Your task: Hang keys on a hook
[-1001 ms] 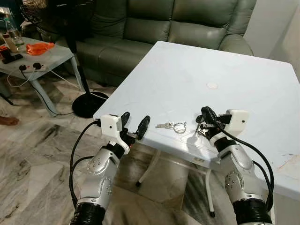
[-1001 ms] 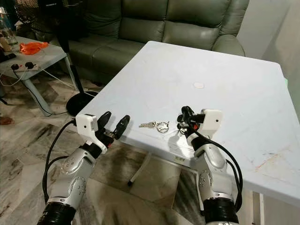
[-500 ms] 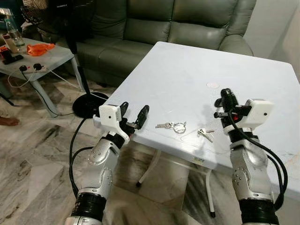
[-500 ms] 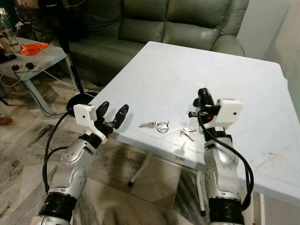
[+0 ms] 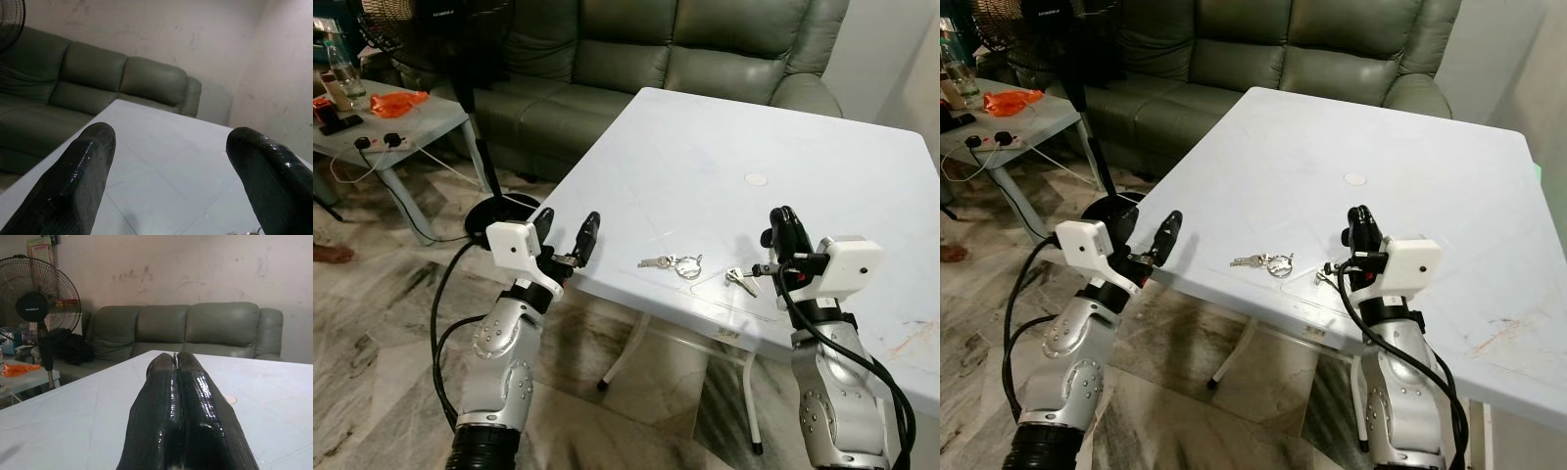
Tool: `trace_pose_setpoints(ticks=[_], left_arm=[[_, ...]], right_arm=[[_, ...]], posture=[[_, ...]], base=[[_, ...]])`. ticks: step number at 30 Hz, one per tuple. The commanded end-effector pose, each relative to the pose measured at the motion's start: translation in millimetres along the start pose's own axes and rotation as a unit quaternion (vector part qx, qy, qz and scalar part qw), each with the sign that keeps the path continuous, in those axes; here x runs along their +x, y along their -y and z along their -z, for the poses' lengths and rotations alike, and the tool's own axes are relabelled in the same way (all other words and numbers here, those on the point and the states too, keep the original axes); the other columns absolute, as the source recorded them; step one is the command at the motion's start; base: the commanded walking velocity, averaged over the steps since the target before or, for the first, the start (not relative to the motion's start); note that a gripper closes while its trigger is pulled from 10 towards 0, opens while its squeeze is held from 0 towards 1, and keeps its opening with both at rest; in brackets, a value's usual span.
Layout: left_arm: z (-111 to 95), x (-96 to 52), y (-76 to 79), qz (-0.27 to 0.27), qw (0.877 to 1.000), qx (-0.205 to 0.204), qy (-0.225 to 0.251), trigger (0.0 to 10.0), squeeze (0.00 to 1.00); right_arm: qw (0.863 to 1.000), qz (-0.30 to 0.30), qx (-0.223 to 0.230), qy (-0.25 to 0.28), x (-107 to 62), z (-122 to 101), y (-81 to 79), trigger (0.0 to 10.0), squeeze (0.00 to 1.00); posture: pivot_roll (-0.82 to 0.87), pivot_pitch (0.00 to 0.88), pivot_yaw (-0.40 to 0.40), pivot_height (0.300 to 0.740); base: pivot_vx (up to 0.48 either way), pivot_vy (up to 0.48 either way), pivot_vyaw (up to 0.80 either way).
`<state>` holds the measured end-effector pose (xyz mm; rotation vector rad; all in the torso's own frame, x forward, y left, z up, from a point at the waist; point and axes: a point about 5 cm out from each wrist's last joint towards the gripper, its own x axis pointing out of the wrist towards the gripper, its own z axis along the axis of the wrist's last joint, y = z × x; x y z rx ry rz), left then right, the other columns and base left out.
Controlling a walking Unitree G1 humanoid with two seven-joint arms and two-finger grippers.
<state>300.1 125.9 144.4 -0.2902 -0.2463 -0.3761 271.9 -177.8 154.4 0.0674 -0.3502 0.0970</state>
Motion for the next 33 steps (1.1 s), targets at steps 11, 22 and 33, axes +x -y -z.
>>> trace_pose_setpoints(ticks=[11,22,33], left_arm=[[-6,12.8,-14.2,-0.002,1.0,0.001,-0.003,10.0,0.0],[2,10.5,-26.9,-0.076,0.997,0.012,-0.013,10.0,0.0],[-2,15.7,-30.0,-0.087,0.996,0.033,-0.003,10.0,0.0]], right_arm=[[0.999,0.01,-0.01,-0.045,11.2,11,-6.4,10.0,0.0],[0.998,0.021,-0.003,-0.058,14.5,17,-7.9,10.0,0.0],[0.998,0.019,-0.008,-0.064,17.9,20,-7.9,10.0,0.0]], posture=[[-0.03,0.0,-0.009,0.74],[-0.02,0.0,0.0,0.74],[-0.02,0.0,-0.007,0.74]], base=[[0.0,0.0,0.0],[0.0,0.0,-0.32],[0.0,0.0,-0.7]])
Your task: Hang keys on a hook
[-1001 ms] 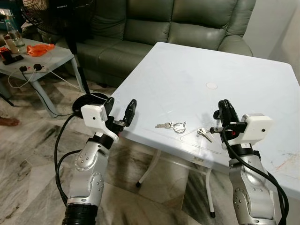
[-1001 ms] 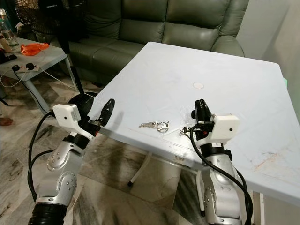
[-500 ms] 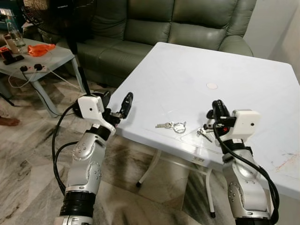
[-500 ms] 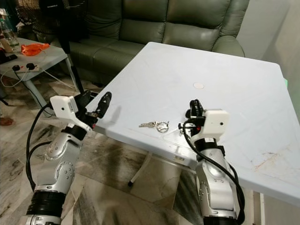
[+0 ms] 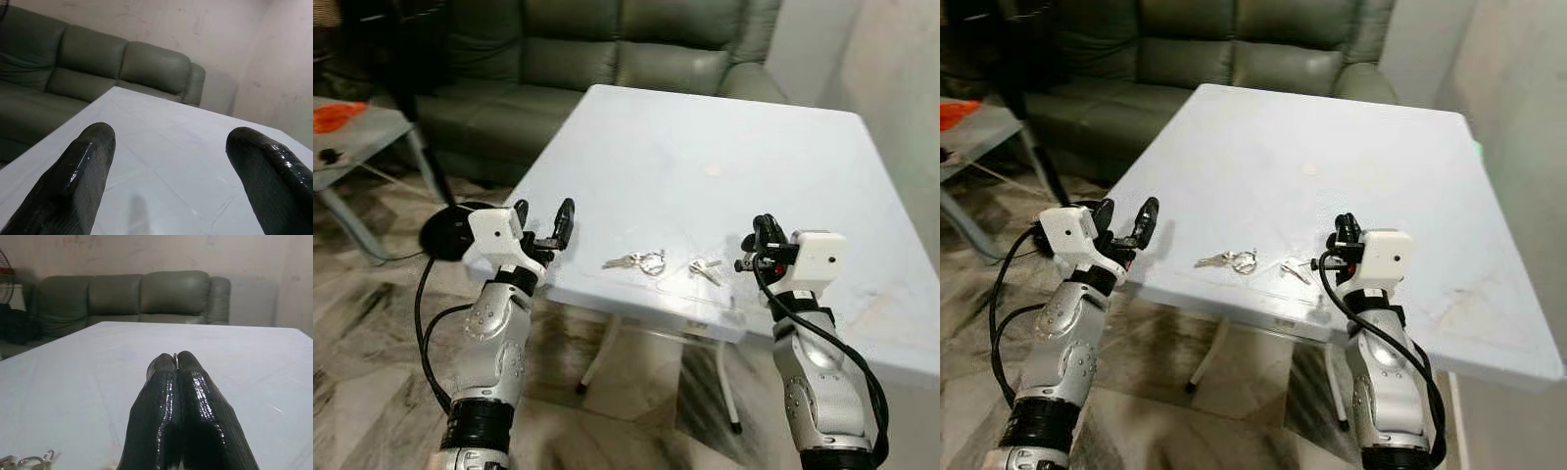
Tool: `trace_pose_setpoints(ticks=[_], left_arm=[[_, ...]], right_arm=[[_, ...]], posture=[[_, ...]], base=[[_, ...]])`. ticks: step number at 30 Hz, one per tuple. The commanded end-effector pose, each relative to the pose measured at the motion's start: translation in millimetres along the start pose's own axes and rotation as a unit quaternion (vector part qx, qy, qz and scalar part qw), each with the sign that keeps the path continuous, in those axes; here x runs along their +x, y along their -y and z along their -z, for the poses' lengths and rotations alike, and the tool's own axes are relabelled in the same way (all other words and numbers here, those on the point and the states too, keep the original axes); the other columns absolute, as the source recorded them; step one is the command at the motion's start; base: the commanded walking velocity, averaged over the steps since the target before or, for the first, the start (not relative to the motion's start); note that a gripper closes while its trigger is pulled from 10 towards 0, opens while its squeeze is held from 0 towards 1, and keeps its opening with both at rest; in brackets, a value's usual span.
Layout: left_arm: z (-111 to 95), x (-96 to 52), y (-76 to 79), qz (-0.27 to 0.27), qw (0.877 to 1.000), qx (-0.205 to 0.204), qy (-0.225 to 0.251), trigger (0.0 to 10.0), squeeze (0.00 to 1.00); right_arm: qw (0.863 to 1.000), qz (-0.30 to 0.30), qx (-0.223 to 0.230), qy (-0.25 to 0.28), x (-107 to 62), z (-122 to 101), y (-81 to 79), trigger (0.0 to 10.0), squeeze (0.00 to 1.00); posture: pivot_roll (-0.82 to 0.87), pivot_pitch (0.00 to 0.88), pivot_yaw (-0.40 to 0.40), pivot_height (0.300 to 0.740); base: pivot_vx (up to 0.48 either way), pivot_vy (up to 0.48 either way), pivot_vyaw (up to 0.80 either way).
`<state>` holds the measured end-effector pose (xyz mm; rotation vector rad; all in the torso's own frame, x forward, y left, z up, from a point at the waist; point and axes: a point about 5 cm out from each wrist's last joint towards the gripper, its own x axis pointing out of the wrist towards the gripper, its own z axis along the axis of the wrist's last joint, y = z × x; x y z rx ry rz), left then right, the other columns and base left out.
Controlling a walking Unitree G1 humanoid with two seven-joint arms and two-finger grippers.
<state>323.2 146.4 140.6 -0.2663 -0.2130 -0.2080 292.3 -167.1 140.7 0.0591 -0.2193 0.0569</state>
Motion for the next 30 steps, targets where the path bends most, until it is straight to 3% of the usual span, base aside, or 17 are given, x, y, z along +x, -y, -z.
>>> trace_pose_setpoints(ticks=[1,11,16,30], left_arm=[[-3,3.1,-1.3,-0.004,1.0,0.013,0.005,10.0,0.0],[3,3.8,2.3,0.006,1.0,0.003,-0.007,10.0,0.0],[4,4.4,4.4,0.01,1.0,0.001,-0.008,10.0,0.0],[9,3.6,5.2,0.004,1.0,0.002,-0.017,10.0,0.0]], right_arm=[[1.0,-0.002,-0.004,0.001,2.5,0,0.5,10.0,0.0],[1.0,0.0,-0.009,-0.007,-0.7,4,1.8,10.0,0.0],[1.0,0.0,-0.009,-0.007,-1.5,4,0.6,10.0,0.0],[1.0,-0.002,-0.014,-0.016,-5.2,6,1.6,10.0,0.0]], posture=[[-0.02,0.0,-0.007,0.74],[-0.03,0.0,-0.004,0.74],[-0.03,0.0,-0.004,0.74],[-0.04,0.0,-0.007,0.74]], base=[[0.0,0.0,-0.7],[0.0,0.0,-0.71],[0.0,0.48,-0.72],[0.0,0.0,-0.73]])
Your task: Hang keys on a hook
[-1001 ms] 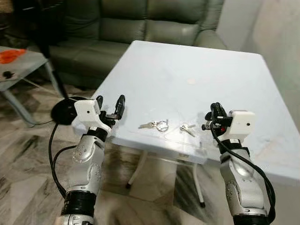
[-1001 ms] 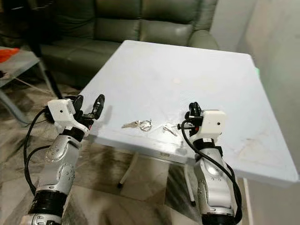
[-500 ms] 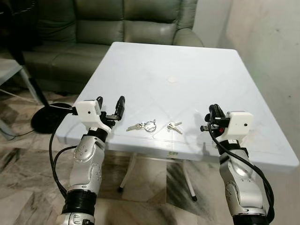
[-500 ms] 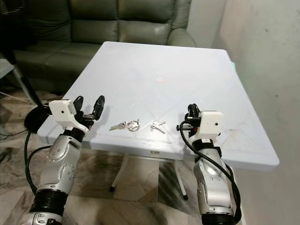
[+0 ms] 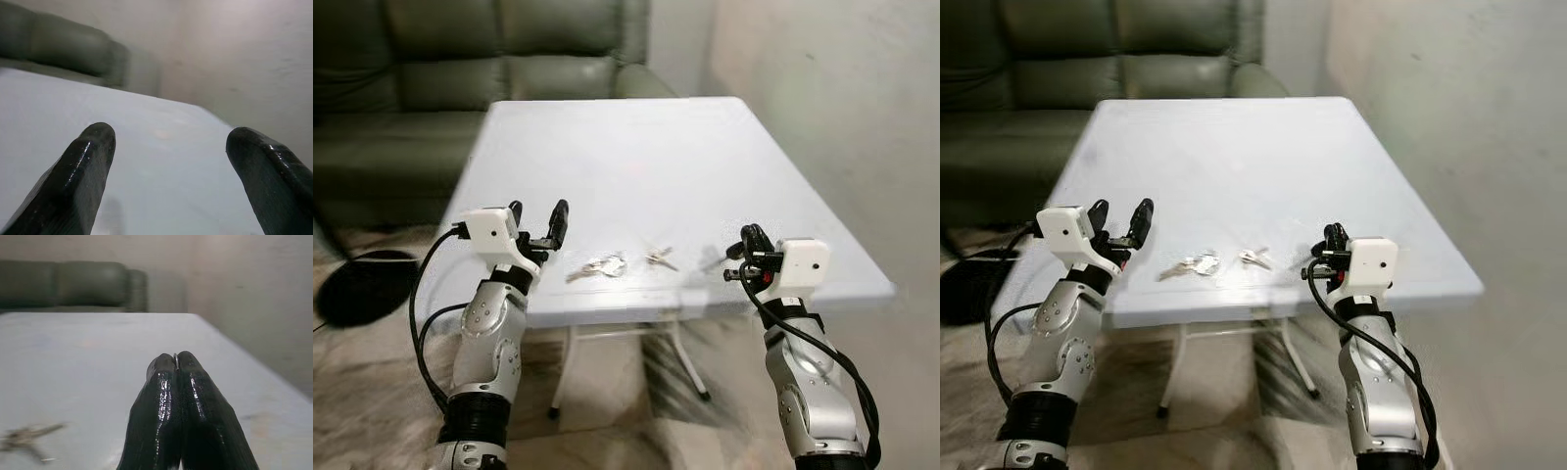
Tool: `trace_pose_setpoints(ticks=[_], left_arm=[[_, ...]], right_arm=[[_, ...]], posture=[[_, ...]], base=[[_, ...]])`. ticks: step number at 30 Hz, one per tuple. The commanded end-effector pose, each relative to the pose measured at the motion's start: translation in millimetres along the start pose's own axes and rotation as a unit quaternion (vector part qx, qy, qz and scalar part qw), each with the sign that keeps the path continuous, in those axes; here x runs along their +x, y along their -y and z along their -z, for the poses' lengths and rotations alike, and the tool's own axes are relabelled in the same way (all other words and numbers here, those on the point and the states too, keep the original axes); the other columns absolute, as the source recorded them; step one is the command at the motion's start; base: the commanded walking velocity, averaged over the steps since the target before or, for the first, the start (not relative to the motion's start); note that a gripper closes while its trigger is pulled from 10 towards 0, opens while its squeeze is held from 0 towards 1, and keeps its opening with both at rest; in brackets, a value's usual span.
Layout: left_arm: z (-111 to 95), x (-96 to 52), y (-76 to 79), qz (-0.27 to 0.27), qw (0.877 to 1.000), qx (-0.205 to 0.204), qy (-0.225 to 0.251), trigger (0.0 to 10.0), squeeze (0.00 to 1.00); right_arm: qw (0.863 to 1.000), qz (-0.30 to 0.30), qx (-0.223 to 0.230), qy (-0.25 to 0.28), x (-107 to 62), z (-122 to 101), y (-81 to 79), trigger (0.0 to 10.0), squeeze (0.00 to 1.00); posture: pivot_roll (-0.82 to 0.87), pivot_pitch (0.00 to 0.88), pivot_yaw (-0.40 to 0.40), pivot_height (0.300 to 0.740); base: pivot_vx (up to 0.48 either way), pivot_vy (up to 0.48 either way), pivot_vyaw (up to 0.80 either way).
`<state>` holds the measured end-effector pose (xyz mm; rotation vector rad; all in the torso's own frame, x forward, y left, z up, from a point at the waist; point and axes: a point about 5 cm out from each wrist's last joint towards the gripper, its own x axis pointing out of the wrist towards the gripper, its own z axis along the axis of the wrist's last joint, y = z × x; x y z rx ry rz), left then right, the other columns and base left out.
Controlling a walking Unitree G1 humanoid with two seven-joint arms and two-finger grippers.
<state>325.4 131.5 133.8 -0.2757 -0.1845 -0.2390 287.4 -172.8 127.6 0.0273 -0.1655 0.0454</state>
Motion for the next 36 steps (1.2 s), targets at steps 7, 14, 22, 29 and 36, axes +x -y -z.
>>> trace_pose_setpoints(ticks=[7,14,22,29,36], left_arm=[[-0.6,0.5,-7.6,-0.012,1.0,0.002,-0.008,10.0,0.0],[0.0,0.9,-8.0,-0.013,1.0,0.0,-0.011,10.0,0.0],[1.0,1.6,-7.8,-0.018,1.0,0.001,-0.013,10.0,0.0],[1.5,1.4,-6.7,-0.017,1.0,-0.001,-0.013,10.0,0.0],[2.2,1.1,-6.9,-0.019,1.0,-0.002,-0.016,10.0,0.0]], right_arm=[[1.0,-0.01,0.002,0.01,2.6,-5.9,-5.6,10.0,0.0],[1.0,-0.011,0.003,0.011,2.6,-6.7,-6.5,10.0,0.0],[1.0,-0.012,0.002,0.011,2.7,-7.1,-6.1,10.0,0.0],[1.0,-0.012,0.002,0.009,1.5,-7.0,-6.1,10.0,0.0],[1.0,-0.012,0.002,0.009,1.4,-7.1,-6.5,10.0,0.0]], posture=[[-0.04,0.0,-0.009,0.74],[-0.04,0.0,-0.009,0.74],[-0.04,0.0,-0.01,0.74],[-0.04,0.0,-0.01,0.74],[-0.04,0.0,-0.012,0.74]], base=[[0.0,0.0,-0.73],[0.0,0.343,-0.73],[0.0,0.165,-0.73],[0.0,0.0,-0.73],[0.0,0.0,-0.73]])
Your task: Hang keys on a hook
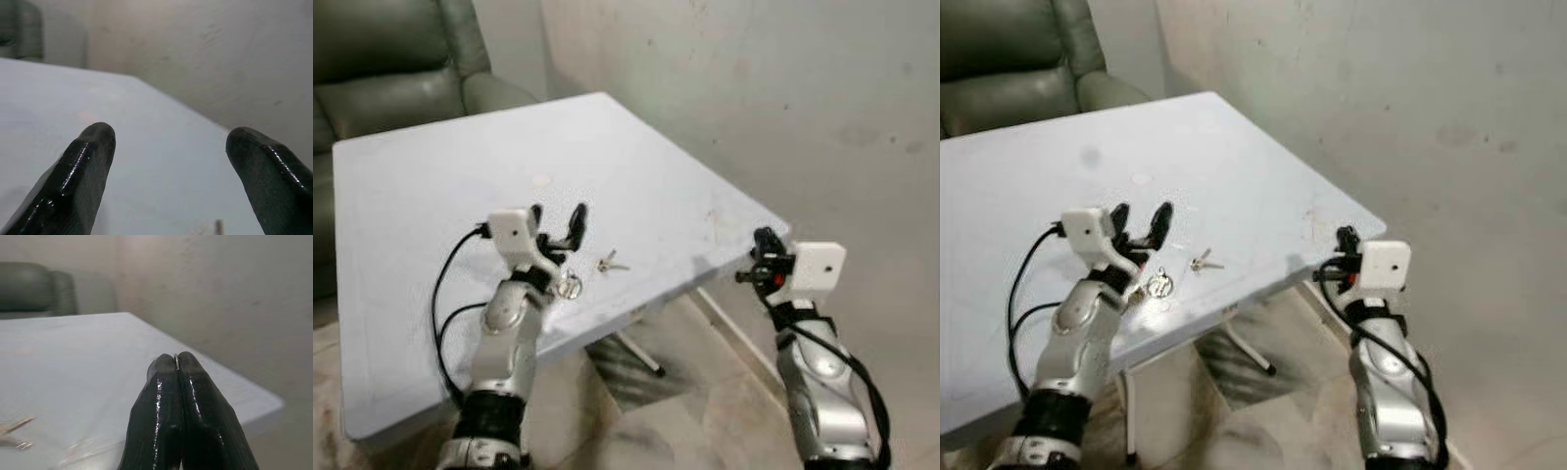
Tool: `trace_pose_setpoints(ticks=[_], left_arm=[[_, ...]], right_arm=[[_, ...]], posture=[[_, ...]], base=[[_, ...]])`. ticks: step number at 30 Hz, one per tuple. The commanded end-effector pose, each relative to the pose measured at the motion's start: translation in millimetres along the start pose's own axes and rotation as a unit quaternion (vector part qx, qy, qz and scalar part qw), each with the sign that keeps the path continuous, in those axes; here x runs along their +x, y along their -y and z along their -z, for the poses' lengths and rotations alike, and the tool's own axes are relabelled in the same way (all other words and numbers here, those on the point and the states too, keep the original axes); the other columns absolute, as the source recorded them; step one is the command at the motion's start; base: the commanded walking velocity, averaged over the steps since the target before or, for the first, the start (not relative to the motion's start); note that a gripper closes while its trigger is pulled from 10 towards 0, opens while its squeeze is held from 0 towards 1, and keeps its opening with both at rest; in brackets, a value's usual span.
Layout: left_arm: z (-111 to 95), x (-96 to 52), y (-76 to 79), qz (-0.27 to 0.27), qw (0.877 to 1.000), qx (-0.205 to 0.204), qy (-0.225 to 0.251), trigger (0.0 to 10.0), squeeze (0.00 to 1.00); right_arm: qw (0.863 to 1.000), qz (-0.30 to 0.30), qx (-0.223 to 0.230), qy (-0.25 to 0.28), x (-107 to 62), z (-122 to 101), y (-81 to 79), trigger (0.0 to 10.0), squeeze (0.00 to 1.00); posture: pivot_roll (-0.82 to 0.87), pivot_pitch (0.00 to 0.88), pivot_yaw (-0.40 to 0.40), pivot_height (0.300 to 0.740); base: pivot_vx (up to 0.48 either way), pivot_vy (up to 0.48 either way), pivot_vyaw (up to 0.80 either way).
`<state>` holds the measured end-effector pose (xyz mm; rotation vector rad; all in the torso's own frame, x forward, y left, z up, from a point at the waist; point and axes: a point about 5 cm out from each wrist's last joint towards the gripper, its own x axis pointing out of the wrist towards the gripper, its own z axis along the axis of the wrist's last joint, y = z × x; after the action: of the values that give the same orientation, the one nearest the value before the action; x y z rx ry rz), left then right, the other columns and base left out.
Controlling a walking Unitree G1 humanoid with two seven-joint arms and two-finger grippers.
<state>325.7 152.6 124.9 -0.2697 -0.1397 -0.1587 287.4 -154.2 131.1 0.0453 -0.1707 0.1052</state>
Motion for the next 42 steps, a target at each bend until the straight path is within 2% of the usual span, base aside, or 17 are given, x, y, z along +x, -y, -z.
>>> trace_pose_setpoints(ticks=[1,42], left_arm=[[-0.2,5.8,15.7,0.023,1.0,-0.008,0.0,10.0,0.0],[1.3,5.6,16.9,0.009,1.0,-0.016,-0.015,10.0,0.0]], right_arm=[[1.0,0.016,-0.009,0.006,-0.5,-4.7,11.8,10.0,0.0],[1.0,0.017,-0.011,0.004,0.2,-6.6,10.4,10.0,0.0]], posture=[[-0.04,0.0,-0.012,0.74],[-0.04,0.0,-0.019,0.74]], base=[[0.0,0.0,-0.73],[0.0,0.0,-0.73]])
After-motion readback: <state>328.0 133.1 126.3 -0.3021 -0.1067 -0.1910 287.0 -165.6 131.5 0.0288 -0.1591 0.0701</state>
